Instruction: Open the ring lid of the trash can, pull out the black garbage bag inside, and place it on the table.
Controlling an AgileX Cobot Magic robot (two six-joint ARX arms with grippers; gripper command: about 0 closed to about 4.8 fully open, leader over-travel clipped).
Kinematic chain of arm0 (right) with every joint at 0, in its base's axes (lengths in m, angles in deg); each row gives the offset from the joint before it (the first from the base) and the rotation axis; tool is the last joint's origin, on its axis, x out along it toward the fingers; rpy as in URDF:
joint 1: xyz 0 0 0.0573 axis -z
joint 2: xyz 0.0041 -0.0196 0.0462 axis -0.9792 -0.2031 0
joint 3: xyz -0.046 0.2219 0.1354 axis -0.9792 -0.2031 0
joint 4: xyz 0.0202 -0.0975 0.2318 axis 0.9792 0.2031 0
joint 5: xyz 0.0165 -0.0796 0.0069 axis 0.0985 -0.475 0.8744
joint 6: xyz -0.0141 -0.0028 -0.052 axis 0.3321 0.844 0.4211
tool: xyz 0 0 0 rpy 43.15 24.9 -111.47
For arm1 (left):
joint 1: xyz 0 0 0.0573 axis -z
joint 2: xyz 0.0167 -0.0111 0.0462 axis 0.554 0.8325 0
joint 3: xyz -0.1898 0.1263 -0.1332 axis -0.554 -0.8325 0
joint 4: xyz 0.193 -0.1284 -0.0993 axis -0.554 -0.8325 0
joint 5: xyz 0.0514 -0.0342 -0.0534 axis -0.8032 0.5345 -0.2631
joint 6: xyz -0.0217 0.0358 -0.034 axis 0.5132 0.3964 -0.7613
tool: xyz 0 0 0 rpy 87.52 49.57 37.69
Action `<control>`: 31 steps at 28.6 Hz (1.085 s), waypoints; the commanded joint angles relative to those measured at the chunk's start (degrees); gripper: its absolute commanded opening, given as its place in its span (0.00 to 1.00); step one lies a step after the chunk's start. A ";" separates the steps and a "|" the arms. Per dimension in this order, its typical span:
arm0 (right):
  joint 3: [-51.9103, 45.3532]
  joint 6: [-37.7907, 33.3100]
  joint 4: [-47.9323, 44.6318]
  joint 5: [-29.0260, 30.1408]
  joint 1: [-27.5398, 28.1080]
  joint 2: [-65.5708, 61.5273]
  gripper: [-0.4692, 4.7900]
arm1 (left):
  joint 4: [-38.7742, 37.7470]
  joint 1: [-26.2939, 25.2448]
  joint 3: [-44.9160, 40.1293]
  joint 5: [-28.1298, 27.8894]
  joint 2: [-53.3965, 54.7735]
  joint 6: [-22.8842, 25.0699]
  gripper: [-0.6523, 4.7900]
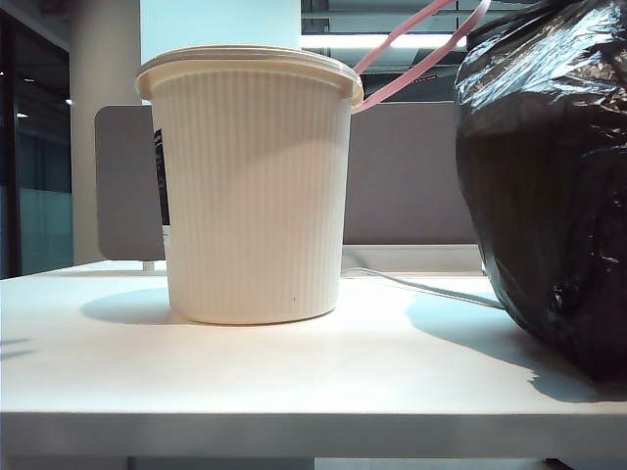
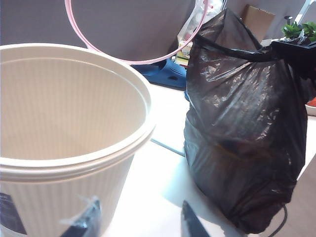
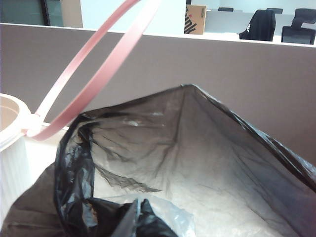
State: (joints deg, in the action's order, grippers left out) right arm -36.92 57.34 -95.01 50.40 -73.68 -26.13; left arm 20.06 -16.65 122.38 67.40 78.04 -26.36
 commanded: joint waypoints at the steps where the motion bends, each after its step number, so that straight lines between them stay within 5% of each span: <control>1: 0.13 -0.09 -0.81 0.98 -0.09 -0.44 0.09 | 1.86 0.02 -0.57 0.20 0.70 0.22 0.50; 17: 0.13 -0.07 -0.94 1.20 -0.09 -0.66 0.09 | 1.68 0.02 -0.61 0.31 1.36 -0.02 0.50; 31: 0.13 -0.11 -0.90 1.16 -0.07 -0.61 0.38 | 0.31 0.02 -0.61 1.77 1.36 0.00 0.50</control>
State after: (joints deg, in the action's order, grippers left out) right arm -36.92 57.32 -94.99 51.44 -73.72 -26.98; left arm 20.06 -16.67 121.66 68.54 79.46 -26.38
